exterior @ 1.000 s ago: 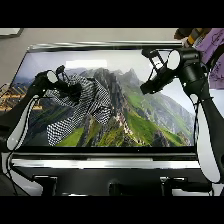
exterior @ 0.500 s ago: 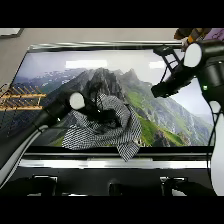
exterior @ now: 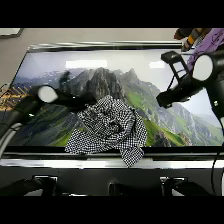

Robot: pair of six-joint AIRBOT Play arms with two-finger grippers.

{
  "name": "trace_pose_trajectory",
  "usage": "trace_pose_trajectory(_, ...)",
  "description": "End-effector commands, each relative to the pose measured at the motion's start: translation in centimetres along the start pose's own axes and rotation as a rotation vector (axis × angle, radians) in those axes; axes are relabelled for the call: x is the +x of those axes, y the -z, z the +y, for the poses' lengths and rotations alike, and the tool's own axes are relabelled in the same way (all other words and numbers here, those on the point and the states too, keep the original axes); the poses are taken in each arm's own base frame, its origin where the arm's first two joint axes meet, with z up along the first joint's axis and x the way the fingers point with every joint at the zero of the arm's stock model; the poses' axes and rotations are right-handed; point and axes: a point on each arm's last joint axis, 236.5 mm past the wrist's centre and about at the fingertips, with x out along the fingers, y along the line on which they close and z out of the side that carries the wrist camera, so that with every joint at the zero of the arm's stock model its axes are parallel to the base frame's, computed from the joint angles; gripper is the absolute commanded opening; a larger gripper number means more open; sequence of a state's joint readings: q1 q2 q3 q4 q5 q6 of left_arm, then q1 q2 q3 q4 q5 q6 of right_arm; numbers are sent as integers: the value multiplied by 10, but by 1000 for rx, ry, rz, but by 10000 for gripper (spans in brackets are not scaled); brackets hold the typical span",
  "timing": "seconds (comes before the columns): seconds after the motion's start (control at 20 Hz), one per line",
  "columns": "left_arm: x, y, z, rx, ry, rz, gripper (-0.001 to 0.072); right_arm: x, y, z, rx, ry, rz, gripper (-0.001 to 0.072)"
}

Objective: Fold the clothes and pants, and hang the long-sleeved shirts on hangers.

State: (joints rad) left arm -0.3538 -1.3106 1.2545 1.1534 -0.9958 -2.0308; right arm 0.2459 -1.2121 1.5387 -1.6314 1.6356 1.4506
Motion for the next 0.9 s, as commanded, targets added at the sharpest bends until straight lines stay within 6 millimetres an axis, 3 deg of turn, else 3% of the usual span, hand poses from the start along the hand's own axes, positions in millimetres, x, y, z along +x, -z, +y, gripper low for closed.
trace_pose_trajectory(0.0,-65,-53,98,-65,-99,-76,614,39,48,8,60,-9,109,583)
trace_pose_trajectory(0.15,-83,-59,164,-166,-165,-72,610,80,99,41,143,-112,215,608)
trace_pose_trajectory(0.3,-88,-65,196,-208,-192,-96,610,117,139,90,224,-284,306,612)
trace_pose_trajectory(0.4,-88,-66,200,-218,-195,-98,610,133,155,117,274,-384,339,613)
trace_pose_trajectory(0.55,-87,-66,199,-214,-194,-95,610,152,176,134,327,-437,374,620)
trace_pose_trajectory(0.7,-87,-68,199,-213,-193,-101,610,162,169,159,399,-544,324,619)
trace_pose_trajectory(0.8,-87,-69,199,-213,-193,-109,615,172,173,164,424,-559,323,618)
trace_pose_trajectory(0.85,-86,-69,199,-214,-193,-107,662,178,175,165,440,-559,332,617)
